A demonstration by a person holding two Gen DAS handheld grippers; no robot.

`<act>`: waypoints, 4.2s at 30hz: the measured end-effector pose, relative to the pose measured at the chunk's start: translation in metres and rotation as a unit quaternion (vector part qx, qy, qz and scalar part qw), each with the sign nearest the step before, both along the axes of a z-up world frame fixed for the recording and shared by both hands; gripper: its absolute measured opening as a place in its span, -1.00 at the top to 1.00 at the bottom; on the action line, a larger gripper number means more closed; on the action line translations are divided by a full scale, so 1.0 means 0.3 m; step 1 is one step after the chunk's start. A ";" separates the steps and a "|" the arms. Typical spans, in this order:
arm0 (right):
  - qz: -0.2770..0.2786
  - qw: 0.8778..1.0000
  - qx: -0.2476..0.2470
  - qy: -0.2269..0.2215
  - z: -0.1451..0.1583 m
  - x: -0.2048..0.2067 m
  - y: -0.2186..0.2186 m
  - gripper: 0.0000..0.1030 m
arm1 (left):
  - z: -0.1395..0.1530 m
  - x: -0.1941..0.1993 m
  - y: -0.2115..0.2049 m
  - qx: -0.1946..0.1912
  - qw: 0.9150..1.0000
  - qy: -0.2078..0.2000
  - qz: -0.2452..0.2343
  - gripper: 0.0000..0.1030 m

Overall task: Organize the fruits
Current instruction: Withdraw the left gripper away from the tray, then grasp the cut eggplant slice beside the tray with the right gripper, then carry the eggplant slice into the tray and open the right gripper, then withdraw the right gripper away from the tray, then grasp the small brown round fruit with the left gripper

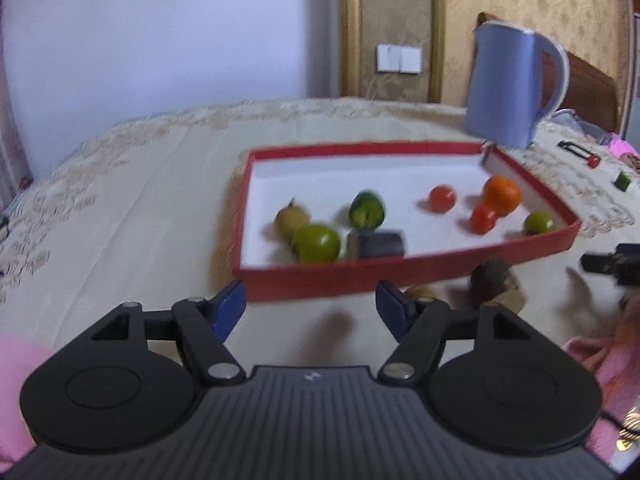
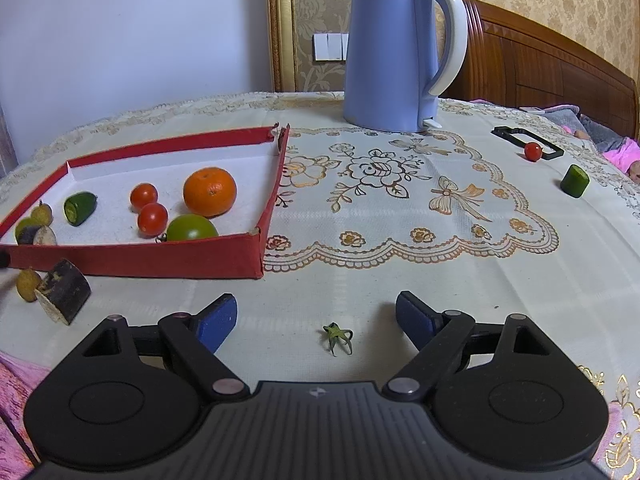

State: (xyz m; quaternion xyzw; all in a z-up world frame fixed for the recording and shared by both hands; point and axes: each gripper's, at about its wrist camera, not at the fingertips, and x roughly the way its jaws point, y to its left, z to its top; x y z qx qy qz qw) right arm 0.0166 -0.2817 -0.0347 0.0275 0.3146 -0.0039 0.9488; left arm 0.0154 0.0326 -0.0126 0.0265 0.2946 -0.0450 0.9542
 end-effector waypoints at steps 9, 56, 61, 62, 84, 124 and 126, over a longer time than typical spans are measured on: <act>0.052 0.997 0.046 -0.037 0.064 -0.069 0.110 -0.69 | -0.060 0.025 0.027 0.000 1.000 0.007 0.021 -0.56; 0.177 0.982 0.034 -0.061 0.110 -0.132 0.352 -0.34 | -0.060 0.021 0.063 -0.045 0.999 0.005 0.007 -0.76; 0.214 0.976 0.022 -0.041 0.084 -0.124 0.418 -0.34 | -0.061 0.016 0.065 -0.048 0.999 0.005 0.007 -0.76; 0.219 0.975 0.012 -0.040 0.071 -0.121 0.435 -0.34 | -0.061 0.016 0.064 -0.048 0.999 0.004 0.007 -0.76; 0.192 0.981 0.000 -0.023 0.107 0.198 0.443 0.38 | -0.061 0.020 0.064 -0.049 0.999 0.007 0.003 -0.81; 0.036 0.998 0.046 -0.006 0.009 0.012 0.016 -0.63 | -0.036 0.023 -0.153 0.001 0.999 0.041 -0.029 -0.40; 0.036 0.998 0.045 -0.006 0.010 0.011 0.017 -0.63 | -0.034 0.022 -0.158 0.005 0.998 0.043 -0.035 -0.27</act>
